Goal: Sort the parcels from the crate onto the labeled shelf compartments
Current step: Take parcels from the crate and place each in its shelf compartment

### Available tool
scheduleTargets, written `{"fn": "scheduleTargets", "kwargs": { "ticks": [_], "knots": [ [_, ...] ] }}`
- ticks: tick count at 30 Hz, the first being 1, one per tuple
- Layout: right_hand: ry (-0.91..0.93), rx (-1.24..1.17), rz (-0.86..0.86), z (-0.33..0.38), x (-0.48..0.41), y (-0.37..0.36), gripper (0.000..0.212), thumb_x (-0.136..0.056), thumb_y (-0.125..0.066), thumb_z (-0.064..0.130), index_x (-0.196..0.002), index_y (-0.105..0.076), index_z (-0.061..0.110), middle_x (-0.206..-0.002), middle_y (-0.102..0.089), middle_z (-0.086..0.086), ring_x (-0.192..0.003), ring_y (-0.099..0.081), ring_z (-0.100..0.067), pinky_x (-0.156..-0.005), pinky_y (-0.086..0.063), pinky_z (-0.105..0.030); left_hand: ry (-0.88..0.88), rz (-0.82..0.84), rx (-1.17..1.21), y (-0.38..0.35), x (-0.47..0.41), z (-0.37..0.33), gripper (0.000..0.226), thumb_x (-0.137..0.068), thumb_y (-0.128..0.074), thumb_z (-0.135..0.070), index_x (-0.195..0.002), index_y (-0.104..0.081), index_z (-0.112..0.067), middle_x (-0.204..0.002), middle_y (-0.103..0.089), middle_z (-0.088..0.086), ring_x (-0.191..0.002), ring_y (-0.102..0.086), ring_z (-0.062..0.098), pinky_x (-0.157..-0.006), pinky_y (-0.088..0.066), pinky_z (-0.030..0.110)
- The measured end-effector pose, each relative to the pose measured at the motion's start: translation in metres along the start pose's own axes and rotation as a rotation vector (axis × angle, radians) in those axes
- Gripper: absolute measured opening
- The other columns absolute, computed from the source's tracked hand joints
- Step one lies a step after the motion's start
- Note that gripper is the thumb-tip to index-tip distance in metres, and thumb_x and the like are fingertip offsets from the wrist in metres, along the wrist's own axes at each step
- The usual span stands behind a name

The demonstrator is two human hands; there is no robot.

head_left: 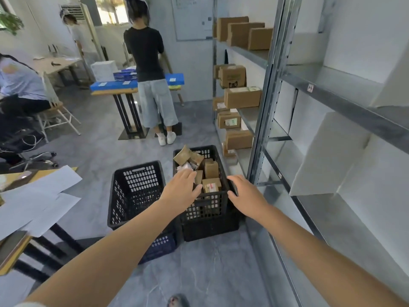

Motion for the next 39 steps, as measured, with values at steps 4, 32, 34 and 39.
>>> {"fn": "scheduleTargets", "kwargs": {
  "ticks": [4, 32, 34, 39],
  "knots": [
    [-0.067, -0.009, 0.035, -0.025, -0.048, -0.004, 0.053, -0.102, -0.048, 0.025, -0.152, -0.032, 0.016, -0.156, -0.033, 0.002, -0.139, -0.039, -0.020, -0.113, -0.036, -0.036, 0.021, 0.025, 0.067, -0.024, -0.051, 0.018, 0.048, -0.102, -0.042, -0.039, -0.139, -0.046, -0.009, -0.141, -0.049, 0.006, -0.132, -0.044, 0.022, -0.110, -0.038, 0.036],
    [-0.413, -0.175, 0.426, -0.164, -0.419, -0.147, 0.054, -0.103, -0.049, 0.025, -0.153, -0.030, 0.016, -0.154, -0.036, -0.001, -0.139, -0.039, -0.017, -0.103, -0.030, -0.021, 0.254, 0.415, 0.410, -0.258, -0.364, 0.183, 0.047, -0.105, -0.038, -0.029, -0.148, -0.036, -0.008, -0.150, -0.040, 0.008, -0.138, -0.038, 0.022, -0.115, -0.030, 0.032],
    [-0.452, -0.197, 0.477, -0.184, -0.433, -0.175, 0.054, -0.103, -0.050, 0.026, -0.152, -0.031, 0.017, -0.153, -0.036, 0.000, -0.137, -0.040, -0.016, -0.100, -0.030, -0.020, 0.355, 0.456, 0.459, -0.290, -0.369, 0.191, 0.042, -0.104, -0.040, -0.026, -0.142, -0.043, -0.007, -0.145, -0.046, 0.011, -0.134, -0.043, 0.026, -0.111, -0.034, 0.034],
    [-0.565, -0.206, 0.579, -0.239, -0.457, -0.250, 0.048, -0.103, -0.049, 0.027, -0.148, -0.037, 0.015, -0.149, -0.040, -0.004, -0.132, -0.047, -0.020, -0.097, -0.038, -0.024, 0.622, 0.563, 0.585, -0.381, -0.364, 0.204, 0.031, -0.104, -0.042, -0.022, -0.131, -0.054, -0.013, -0.131, -0.057, 0.003, -0.121, -0.054, 0.020, -0.099, -0.040, 0.026]
  ]
}}
Point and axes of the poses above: each hand's wrist, its own x-axis away from the middle knuckle, its own y-axis out of the back of the hand, z = x × y, the point moved 9 cm from there along -x, towards the middle knuckle
